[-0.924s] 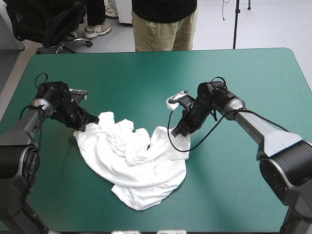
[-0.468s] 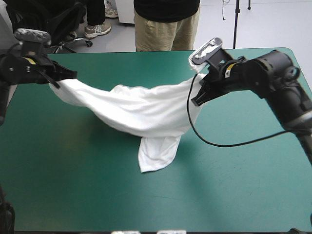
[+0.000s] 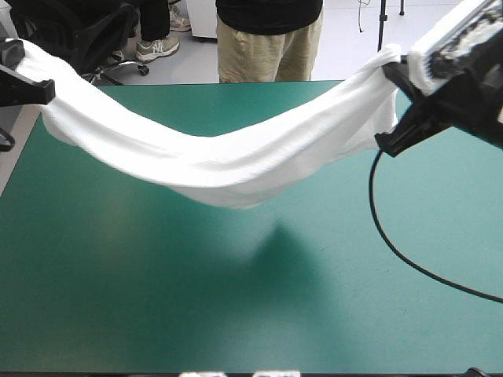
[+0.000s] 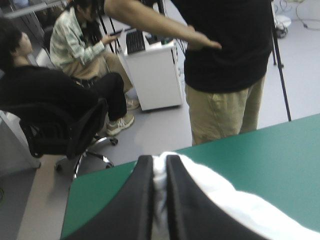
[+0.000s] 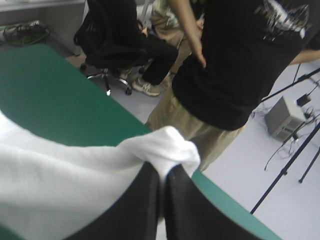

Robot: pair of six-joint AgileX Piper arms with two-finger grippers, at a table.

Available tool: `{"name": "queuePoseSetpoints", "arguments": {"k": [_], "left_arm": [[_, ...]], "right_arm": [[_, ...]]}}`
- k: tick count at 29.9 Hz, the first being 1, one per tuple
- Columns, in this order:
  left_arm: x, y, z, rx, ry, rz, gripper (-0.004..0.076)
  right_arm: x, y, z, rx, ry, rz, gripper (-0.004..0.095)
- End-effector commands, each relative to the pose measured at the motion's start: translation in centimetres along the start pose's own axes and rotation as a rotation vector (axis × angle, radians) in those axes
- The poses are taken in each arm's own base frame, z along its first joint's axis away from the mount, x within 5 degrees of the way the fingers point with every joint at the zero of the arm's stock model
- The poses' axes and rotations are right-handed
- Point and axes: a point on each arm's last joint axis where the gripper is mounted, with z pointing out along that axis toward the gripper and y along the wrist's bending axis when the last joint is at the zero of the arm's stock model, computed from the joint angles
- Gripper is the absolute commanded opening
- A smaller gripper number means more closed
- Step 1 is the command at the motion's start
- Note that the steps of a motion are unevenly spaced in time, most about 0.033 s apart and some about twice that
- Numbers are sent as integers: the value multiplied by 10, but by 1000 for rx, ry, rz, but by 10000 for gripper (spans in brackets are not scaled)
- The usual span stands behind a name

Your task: Fold the cloth

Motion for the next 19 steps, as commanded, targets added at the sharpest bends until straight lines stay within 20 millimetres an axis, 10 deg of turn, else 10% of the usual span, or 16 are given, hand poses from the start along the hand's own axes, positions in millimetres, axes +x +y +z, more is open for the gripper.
{"name": "queuePoseSetpoints", "arguments": {"k": [1,10,19], "left_arm": [[-26,0,-49,-33,-186,10,-15],[-31,0,-66,-43,-204,22,-17],[29,-3,64,53,121,-35,-17]], "right_arm": [[-18,-7,-43,71,-156,-25,0],[-6,-5,-54,44,-24,45,1],[49,15,42,-63,301,79,0]]}}
